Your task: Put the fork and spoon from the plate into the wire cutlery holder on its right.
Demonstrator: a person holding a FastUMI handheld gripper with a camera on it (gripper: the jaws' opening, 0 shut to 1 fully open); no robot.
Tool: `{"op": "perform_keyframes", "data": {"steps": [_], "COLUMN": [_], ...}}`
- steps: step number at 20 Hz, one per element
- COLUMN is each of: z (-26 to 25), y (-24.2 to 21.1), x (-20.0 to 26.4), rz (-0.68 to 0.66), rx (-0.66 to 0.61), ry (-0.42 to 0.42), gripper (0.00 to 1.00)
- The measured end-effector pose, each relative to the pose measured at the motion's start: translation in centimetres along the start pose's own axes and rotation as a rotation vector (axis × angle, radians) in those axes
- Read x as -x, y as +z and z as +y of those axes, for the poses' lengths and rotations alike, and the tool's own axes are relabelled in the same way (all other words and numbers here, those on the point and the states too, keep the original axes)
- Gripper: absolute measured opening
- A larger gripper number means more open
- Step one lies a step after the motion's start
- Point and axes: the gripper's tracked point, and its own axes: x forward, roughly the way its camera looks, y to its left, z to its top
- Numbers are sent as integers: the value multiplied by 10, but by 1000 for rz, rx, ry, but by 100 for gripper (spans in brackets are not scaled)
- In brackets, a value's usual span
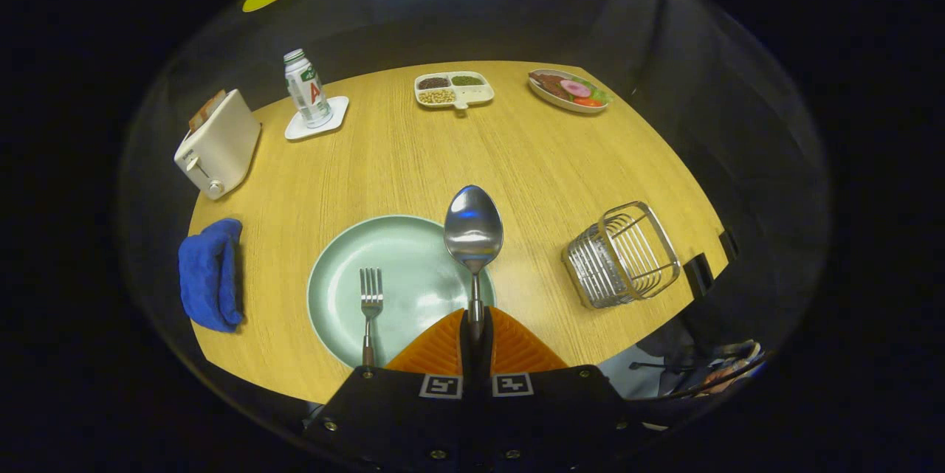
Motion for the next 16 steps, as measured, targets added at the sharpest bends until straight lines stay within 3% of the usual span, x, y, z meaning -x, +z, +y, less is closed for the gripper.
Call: {"op": "perform_keyframes", "data": {"steps": [7,12,16], "z": [-64,-96,-110], "y": [4,-11,-23], "x": [9,6,0], "rz": [24,92,161], "rx": [-152,-238,-238], "ry": [-105,-129,-121], "gripper": [1,1,1]}}
